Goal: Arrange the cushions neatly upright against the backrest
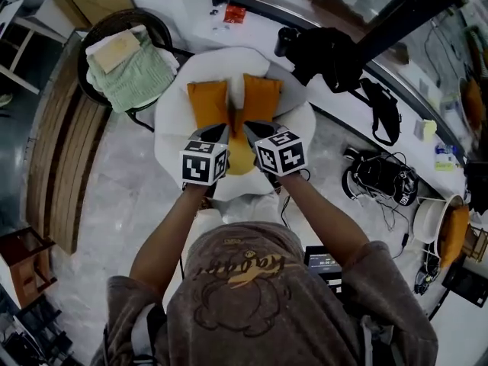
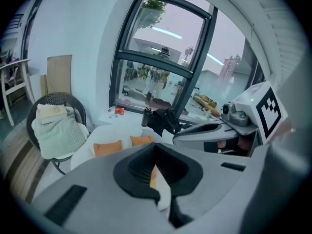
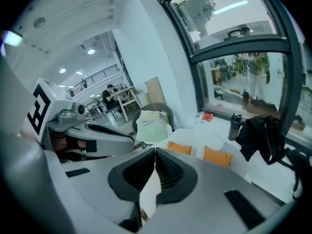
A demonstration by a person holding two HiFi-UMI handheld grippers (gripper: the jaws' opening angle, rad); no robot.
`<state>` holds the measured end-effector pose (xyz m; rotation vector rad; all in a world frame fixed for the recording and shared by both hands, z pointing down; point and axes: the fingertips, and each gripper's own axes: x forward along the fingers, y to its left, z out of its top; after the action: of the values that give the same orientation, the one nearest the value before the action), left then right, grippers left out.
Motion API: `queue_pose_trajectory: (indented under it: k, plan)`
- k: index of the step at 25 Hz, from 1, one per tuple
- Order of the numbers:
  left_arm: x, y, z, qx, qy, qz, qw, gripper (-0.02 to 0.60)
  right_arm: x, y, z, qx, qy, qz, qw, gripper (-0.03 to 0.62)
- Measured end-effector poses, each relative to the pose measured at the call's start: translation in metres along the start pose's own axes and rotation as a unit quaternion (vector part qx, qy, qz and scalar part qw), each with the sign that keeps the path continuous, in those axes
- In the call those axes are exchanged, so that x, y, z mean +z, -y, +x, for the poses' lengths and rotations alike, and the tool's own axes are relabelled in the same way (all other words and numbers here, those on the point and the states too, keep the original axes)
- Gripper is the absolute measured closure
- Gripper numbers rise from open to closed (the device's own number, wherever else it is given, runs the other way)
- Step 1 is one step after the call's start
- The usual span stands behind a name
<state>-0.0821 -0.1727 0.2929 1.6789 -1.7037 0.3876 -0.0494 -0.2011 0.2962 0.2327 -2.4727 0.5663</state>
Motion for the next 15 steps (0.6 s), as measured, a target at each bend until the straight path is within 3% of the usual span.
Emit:
queue_pose_trajectory:
  k: [9,15]
  plan:
    - [0.020,0.048,-0.074,-0.057,0.033,0.099,0.9930,0.577,0.040,-0.065,-0.067,0.051,0.070,-0.060,0.994,0.572]
    - [0.028,0.075,-0.128,-0.092,0.100,0.126,0.9827,0.577,0.046,-0.106,-0.111,0.066,0.115,-0.118,0.984,0.572]
